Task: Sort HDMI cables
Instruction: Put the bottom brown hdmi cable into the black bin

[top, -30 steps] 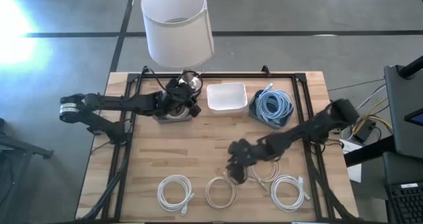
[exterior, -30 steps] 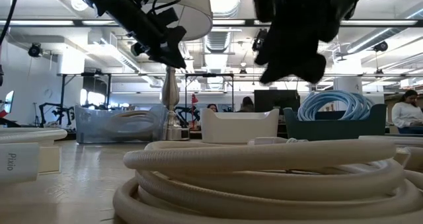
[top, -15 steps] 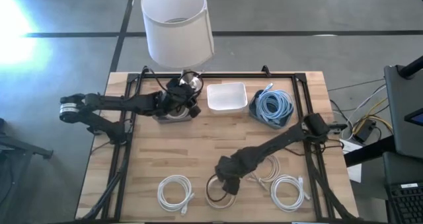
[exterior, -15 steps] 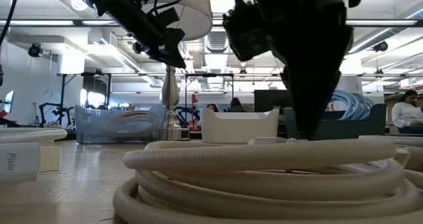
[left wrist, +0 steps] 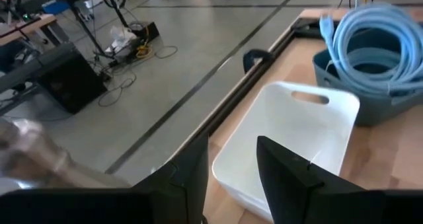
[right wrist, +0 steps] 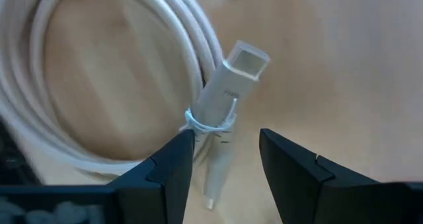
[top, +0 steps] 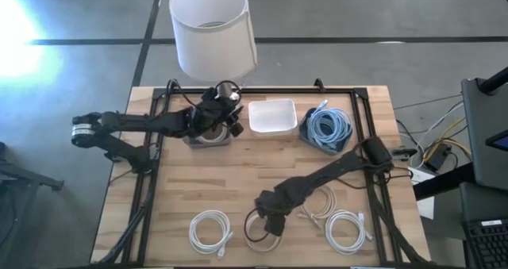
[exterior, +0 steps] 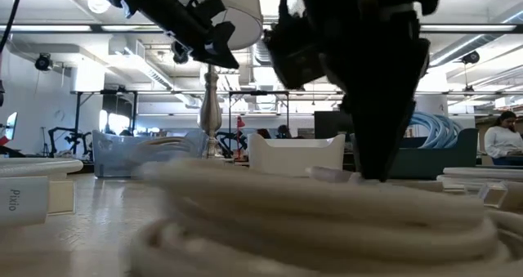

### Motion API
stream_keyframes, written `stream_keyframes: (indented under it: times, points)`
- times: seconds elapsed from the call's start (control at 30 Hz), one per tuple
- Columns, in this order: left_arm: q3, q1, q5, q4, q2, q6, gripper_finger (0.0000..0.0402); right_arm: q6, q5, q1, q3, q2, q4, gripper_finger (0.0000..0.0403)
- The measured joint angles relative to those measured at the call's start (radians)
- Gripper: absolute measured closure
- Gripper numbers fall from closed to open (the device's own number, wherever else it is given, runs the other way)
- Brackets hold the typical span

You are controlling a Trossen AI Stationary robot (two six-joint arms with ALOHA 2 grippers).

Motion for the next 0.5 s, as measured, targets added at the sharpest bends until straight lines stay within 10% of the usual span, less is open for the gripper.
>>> stream_keyframes:
  times: [0.5]
  points:
    - [0.027, 0.002, -0.004, 0.018, 0.0, 0.077, 0.027, -0.142, 0.035, -0.002, -0.004, 0.044, 0.016, 0.0237]
